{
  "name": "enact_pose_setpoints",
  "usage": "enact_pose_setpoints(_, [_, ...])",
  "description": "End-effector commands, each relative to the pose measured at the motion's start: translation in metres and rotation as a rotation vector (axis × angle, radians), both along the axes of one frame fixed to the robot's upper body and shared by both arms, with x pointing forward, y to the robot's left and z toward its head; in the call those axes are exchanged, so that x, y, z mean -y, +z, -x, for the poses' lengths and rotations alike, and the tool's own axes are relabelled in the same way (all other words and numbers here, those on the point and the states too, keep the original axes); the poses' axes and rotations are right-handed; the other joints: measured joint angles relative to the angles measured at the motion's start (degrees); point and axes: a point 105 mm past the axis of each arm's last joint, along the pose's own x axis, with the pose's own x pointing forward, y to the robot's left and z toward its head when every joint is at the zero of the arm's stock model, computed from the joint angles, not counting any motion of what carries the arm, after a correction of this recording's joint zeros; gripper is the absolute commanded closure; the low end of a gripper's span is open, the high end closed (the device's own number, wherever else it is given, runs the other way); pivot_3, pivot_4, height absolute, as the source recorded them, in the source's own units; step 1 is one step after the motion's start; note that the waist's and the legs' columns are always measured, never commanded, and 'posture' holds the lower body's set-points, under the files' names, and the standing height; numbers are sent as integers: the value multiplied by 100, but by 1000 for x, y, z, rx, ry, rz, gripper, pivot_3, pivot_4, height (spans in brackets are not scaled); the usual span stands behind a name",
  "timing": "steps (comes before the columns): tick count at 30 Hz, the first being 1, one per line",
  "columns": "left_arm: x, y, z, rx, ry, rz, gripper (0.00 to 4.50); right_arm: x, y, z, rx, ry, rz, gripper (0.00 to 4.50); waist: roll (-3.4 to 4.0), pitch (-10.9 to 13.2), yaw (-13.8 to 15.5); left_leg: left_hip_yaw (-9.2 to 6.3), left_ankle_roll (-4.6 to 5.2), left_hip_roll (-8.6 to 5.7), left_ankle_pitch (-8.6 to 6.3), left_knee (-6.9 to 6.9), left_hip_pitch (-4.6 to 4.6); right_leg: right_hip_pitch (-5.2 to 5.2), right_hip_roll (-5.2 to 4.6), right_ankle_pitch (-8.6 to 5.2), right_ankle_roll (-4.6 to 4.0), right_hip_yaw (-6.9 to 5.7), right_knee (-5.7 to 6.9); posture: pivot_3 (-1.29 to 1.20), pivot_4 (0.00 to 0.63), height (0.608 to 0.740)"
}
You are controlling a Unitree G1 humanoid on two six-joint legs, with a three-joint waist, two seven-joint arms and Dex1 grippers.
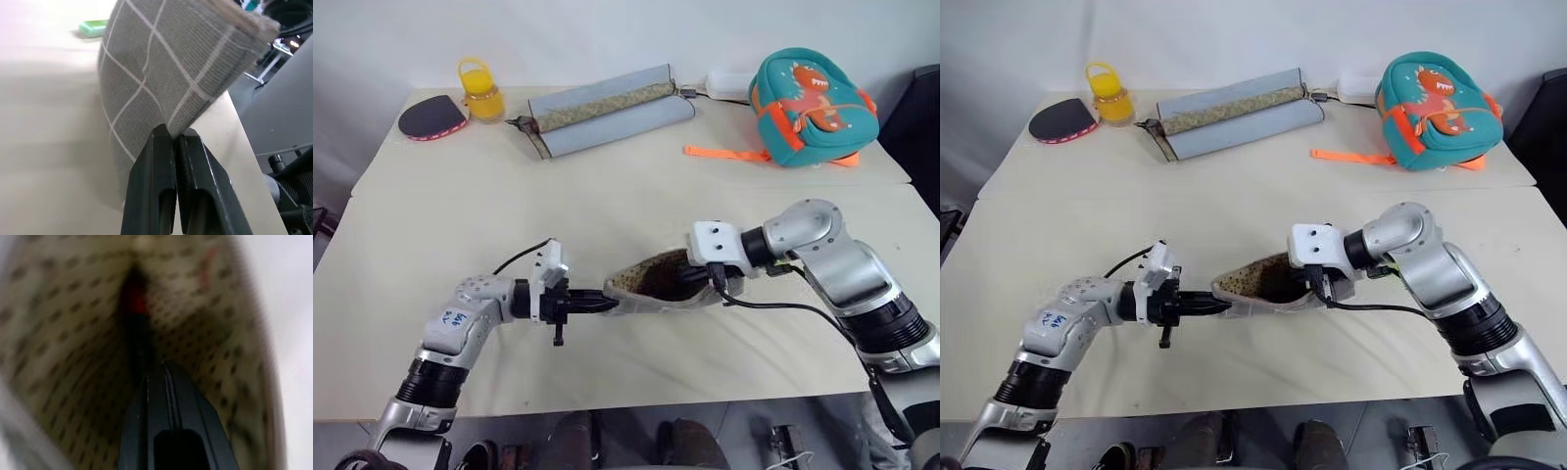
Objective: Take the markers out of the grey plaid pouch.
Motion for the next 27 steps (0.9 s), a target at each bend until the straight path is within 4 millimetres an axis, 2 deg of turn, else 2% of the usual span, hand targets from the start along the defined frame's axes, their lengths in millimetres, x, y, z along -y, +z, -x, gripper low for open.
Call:
enact_pose_setpoints(1, [3, 3, 3, 40, -2, 16, 4500, -14, 8, 10, 6, 30, -71, 4323, 0, 0, 1, -1, 0, 0, 0, 0, 0, 0, -1, 0, 0, 0, 0, 0, 150, 740])
enact_pose_setpoints(3, [3, 2, 1, 42, 22, 28, 4500, -13, 4, 11, 3, 22, -52, 3915, 0, 0, 0, -1, 0, 0, 0, 1, 1, 0, -1, 0, 0, 0, 3, 0, 150, 740])
enact_pose_setpoints(8, [2, -2, 0, 10, 57, 66, 4500, -13, -7, 12, -8, 23, -22, 2258, 0, 0, 3, -3, 2, -1, -1, 11, 1, 2, -4, 0, 0, 0, 9, 0, 150, 740])
enact_pose_setpoints(17, [1, -10, 0, -11, 86, 71, 4500, -17, -35, 2, 7, 30, 43, 2258, -1, -1, -7, -2, 1, 0, 0, 11, 5, 2, -2, 0, 0, 0, 15, 0, 150, 740])
enact_pose_setpoints(22, [0, -12, -1, -16, 96, 69, 4500, -26, -41, -5, 35, 31, 40, 2258, -1, -1, -29, -1, 0, 3, 0, 11, 7, 1, 0, 0, 0, 0, 19, 0, 150, 740])
enact_pose_setpoints(27, [2, -12, -1, -12, 99, 71, 4500, -29, -49, 5, -11, 82, 48, 2258, -1, -1, -22, -1, 0, 2, 0, 11, 7, 1, 0, 0, 0, 0, 20, 0, 150, 740])
